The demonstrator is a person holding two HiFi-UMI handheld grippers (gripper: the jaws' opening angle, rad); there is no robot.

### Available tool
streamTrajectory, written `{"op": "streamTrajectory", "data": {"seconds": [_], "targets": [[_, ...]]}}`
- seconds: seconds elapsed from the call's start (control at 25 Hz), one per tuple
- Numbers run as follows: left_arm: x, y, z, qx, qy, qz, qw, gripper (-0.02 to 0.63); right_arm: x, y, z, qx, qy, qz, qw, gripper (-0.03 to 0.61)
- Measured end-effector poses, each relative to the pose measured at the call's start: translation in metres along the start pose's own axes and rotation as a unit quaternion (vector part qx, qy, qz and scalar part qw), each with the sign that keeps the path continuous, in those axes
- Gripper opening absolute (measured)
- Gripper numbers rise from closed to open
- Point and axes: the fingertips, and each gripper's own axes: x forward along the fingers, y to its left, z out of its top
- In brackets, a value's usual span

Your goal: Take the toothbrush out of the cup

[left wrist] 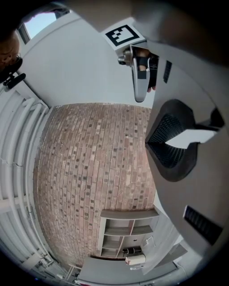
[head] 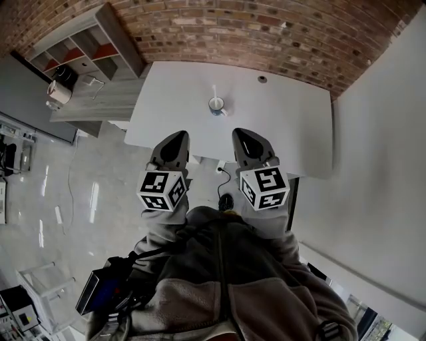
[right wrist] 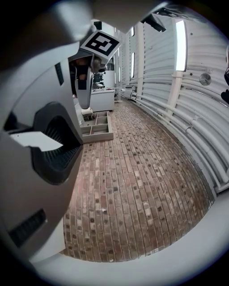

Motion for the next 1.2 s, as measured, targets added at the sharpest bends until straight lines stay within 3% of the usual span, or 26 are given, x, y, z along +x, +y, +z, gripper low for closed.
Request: {"op": "streamTrajectory", "data": {"seconds": [0.48, 0.76, 1.2], "targets": [[0.031, 0.014, -0.013, -0.015, 0.018, 0.006, 0.9997, 0.003, 0.033, -0.009, -0.022, 0.001, 0.04, 0.025, 0.999, 0.0], [0.053, 0.043, -0.023, -0.021, 0.041, -0.014, 0.9988, 0.003, 0.076, -0.002, -0.031, 0.003, 0.06, 0.02, 0.998, 0.0], [0.086, 0.084, -0.085, -0.035, 0.109, -0.028, 0.993, 0.003, 0.122, -0.011, -0.085, 0.0, 0.117, -0.006, 0.993, 0.0]]}}
